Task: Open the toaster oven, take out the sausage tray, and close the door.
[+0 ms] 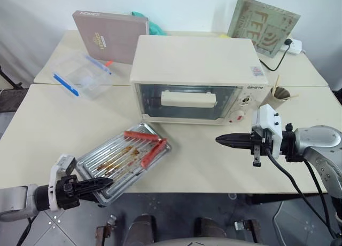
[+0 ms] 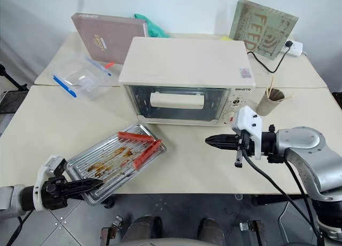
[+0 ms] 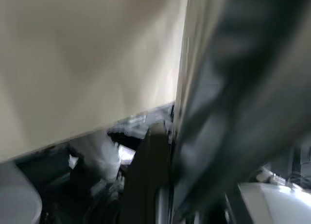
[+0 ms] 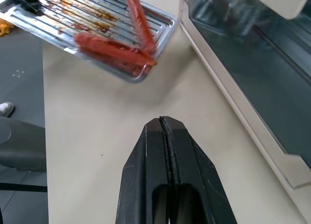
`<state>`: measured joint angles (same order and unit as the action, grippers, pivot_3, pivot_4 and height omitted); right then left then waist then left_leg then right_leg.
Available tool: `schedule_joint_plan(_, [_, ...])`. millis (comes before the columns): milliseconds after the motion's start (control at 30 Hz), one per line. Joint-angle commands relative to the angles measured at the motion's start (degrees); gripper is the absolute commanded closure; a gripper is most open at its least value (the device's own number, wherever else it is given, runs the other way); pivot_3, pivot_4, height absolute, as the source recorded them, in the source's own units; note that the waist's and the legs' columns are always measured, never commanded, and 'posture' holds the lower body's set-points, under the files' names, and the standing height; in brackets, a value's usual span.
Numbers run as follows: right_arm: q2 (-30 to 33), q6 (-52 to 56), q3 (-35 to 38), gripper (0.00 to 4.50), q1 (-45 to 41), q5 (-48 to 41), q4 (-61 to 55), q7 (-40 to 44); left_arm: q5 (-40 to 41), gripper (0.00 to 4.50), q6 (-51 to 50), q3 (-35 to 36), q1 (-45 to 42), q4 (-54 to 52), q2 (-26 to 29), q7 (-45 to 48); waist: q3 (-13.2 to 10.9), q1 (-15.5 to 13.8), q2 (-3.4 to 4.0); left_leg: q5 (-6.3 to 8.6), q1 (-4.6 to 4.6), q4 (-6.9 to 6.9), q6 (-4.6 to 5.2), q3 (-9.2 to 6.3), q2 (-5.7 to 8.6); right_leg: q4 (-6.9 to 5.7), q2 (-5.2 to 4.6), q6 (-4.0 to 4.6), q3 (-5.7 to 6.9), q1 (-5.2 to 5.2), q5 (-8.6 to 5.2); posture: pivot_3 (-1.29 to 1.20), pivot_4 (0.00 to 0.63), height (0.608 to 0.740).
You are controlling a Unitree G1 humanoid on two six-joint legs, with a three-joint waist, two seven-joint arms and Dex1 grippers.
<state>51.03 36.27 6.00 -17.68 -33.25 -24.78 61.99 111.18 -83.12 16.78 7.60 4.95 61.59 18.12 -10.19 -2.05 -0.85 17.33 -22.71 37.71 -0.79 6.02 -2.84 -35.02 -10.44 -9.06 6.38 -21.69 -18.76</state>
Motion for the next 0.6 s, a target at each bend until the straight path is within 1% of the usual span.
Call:
schedule_joint_plan(33, [1.2, 0.9, 3.5, 4.47, 0.5, -2.0, -2.6, -1.1, 1.8, 4.50, 0.7, 1.2, -0.6, 1.8, 1.1, 2.2, 0.0, 0.6, 0.00, 0.00, 0.00, -0.04, 0.00, 0.01, 0.00, 0.00, 0.00, 0.00, 0.00, -0.02, 0.00, 0.00, 0.150, 0.740])
schedule_joint_plan(167, [1.7, 1.3, 3.6, 4.47, 0.6, -2.4, -2.6, -1.2, 1.8, 4.50, 0.8, 2.3, 0.5, 2.6, 0.7, 2.7, 0.0, 1.5, 0.01, 0.00, 0.02, -0.14, -0.01, 0.07, -0.02, 0.02, 0.03, -0.01, 0.01, -0.07, 0.00, 0.00, 0.150, 0.740])
schedule_joint_plan(333, [2.1, 1.4, 3.2, 4.47, 0.0, -2.3, -1.7, -0.9, 1.8, 4.50, 0.7, 1.1, 1.3, 1.2, 0.9, 3.5, 0.0, 2.0, 0.01, 0.00, 0.02, -0.14, 0.00, 0.08, -0.01, 0.02, 0.02, -0.02, 0.01, -0.08, 0.00, 0.00, 0.150, 0.740])
schedule_joint_plan(433, [2.7, 1.4, 3.0, 4.47, 0.0, -2.4, -1.6, -0.4, 1.8, 4.50, 0.3, -1.1, 0.4, 0.7, 1.1, 3.6, 0.0, 2.0, 0.01, 0.00, 0.01, -0.14, -0.01, 0.07, -0.01, 0.02, 0.02, -0.02, 0.00, -0.08, 0.00, 0.00, 0.150, 0.740])
schedule_joint_plan(600, [3.7, 1.7, 3.2, 4.47, 0.6, -2.5, -1.9, 0.1, 1.8, 4.50, -0.5, -7.7, -5.7, 2.0, 0.8, 3.1, 0.0, 2.0, 0.01, 0.00, 0.01, -0.11, 0.00, 0.07, -0.01, 0.01, 0.02, -0.02, 0.01, -0.07, 0.00, 0.00, 0.150, 0.740])
